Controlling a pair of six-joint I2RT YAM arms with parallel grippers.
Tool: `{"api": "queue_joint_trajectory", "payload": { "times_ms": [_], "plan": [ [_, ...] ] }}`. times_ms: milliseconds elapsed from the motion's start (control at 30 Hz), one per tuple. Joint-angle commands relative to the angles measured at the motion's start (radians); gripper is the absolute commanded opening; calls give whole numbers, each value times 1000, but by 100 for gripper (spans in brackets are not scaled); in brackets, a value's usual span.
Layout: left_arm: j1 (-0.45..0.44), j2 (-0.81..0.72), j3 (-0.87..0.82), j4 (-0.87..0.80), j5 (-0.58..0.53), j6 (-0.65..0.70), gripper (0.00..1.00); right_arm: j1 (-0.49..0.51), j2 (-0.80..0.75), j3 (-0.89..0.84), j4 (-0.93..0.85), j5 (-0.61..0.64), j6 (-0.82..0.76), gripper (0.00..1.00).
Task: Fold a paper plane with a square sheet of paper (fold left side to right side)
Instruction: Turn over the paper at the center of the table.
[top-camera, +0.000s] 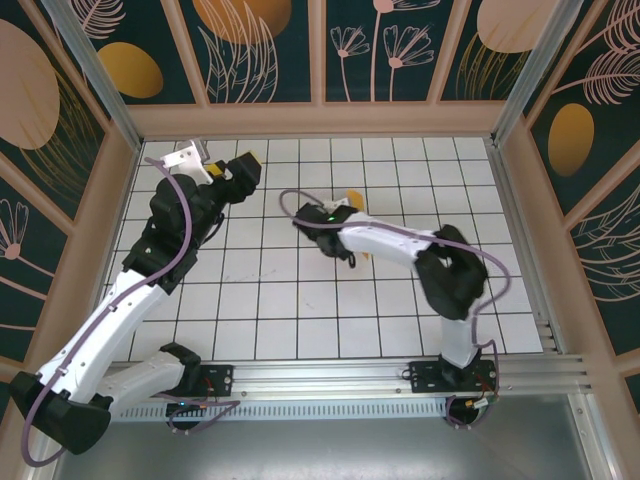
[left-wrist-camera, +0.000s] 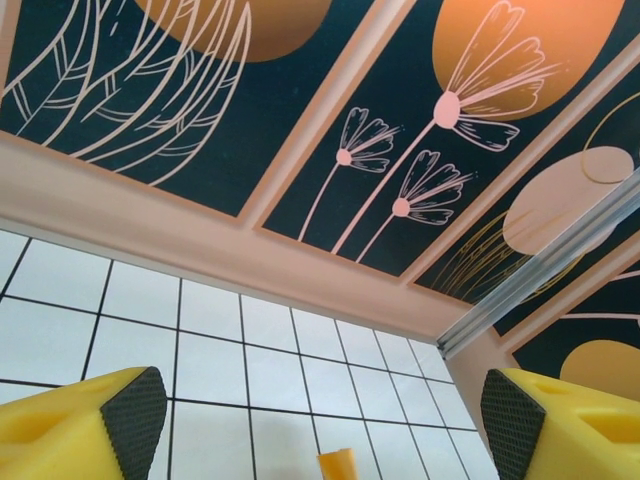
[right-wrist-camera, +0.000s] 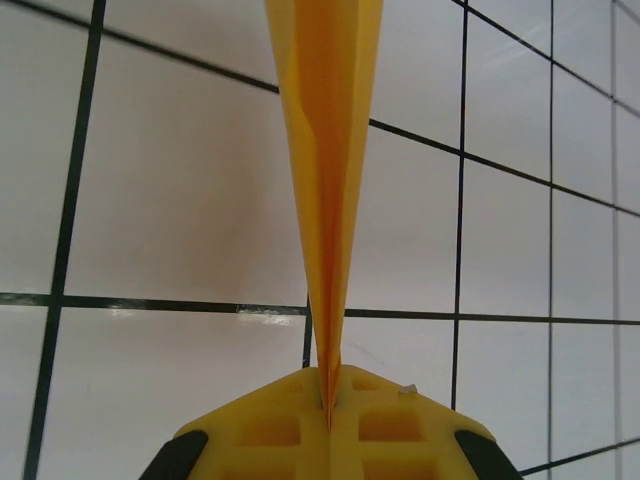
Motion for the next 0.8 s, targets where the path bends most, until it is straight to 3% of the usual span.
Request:
{"api": "queue_joint_trajectory", "payload": {
  "times_ms": [0, 267, 500, 667, 767],
  "plan": [
    [0, -2, -3, 11, -16, 7, 85, 47, 119, 92, -195, 139, 75, 0],
    [0, 21, 3, 16, 5, -4, 85, 99, 288, 196, -165, 54, 39, 0],
    [1, 35, 12, 10, 10, -28, 85, 113, 245, 194, -114, -39, 1, 31],
    [3, 81, 5, -34, -77, -80, 95, 118, 73, 85, 24, -128, -53, 56],
    [27, 126, -14, -29, -52, -124, 97, 117, -61, -5, 112, -182, -64, 68]
  ]
}}
